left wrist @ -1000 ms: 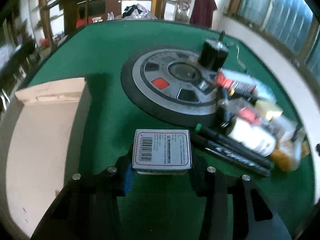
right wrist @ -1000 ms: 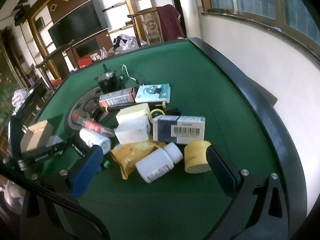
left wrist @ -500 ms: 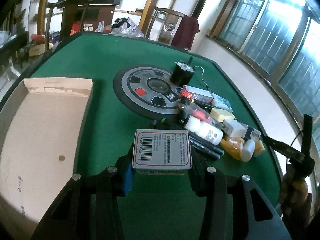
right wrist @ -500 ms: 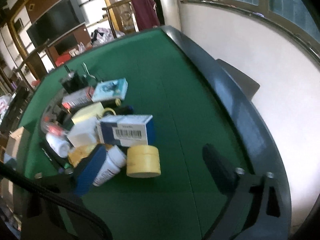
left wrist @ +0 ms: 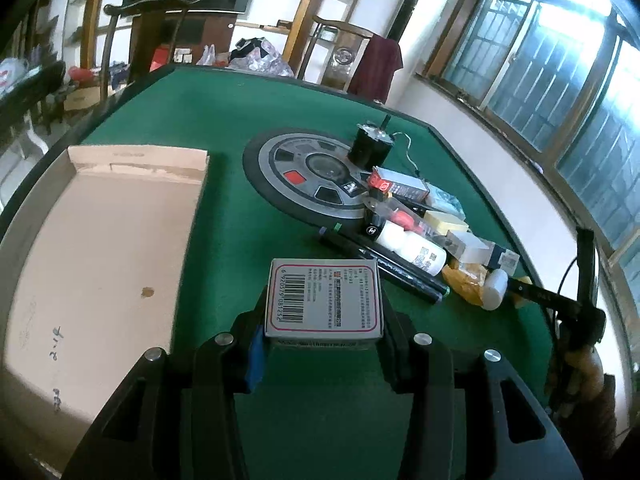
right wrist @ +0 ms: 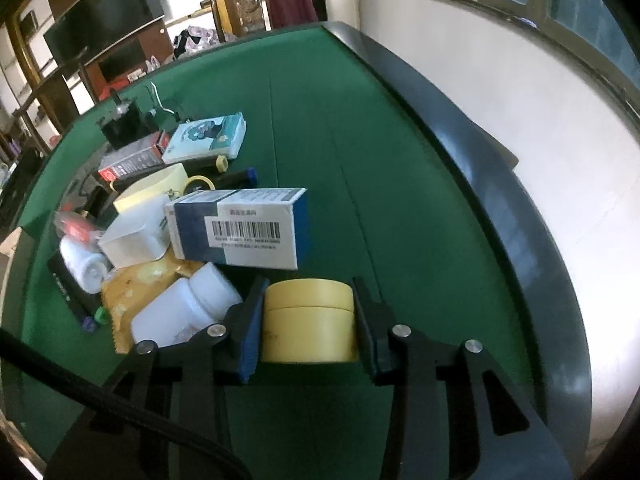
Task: Organize objects
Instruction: 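Grasp the white barcode box with the left tool while the right tool grasps the yellow tape roll, then place the barcode box in the tray with the left tool while the right tool places the tape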
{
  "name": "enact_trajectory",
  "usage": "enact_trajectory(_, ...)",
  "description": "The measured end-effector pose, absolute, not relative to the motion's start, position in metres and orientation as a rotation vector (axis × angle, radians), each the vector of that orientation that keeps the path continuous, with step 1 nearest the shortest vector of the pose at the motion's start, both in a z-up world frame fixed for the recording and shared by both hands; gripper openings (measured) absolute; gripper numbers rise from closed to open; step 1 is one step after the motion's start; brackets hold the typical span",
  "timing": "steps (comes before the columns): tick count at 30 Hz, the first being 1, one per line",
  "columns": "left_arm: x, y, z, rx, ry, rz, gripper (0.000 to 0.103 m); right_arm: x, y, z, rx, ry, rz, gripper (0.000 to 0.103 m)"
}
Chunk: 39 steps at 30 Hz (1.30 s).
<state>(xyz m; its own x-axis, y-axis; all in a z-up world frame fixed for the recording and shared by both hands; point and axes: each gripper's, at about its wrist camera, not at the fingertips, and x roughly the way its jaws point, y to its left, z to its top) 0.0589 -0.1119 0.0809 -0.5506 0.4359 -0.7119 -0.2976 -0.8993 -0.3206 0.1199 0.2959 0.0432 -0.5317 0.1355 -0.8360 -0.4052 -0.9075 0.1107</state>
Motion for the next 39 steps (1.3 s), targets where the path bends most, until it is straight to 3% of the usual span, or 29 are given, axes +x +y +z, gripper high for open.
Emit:
enact_trajectory(7,0.055,-0.144,0.105,-1.164,-0.286,2.447,0.04,0.138,0.267,0.101,-1.259,0.606,2.679,0.037)
enact_trajectory(12,0.028,-0.171,0.121,-1.191,-0.31,2.464,0.04,0.098,0.193,0.135,-1.368,0.698,2.933,0.037)
enact_trajectory(20,-0.053,-0.209,0.088,-1.338,-0.312,2.547,0.04,-0.017,0.04,0.112,-1.744,0.786,3.024,0.038)
enact_trajectory(33,-0.107,-0.246,0.011,-1.43,-0.584,2.494,0.04,-0.108,-0.054,0.048,-1.84,0.519,2.904,0.038)
enact_trajectory(39,-0.106,-0.249,0.01,-1.396,-0.557,2.506,0.042,-0.104,-0.044,0.054,-1.81,0.449,2.895,0.038)
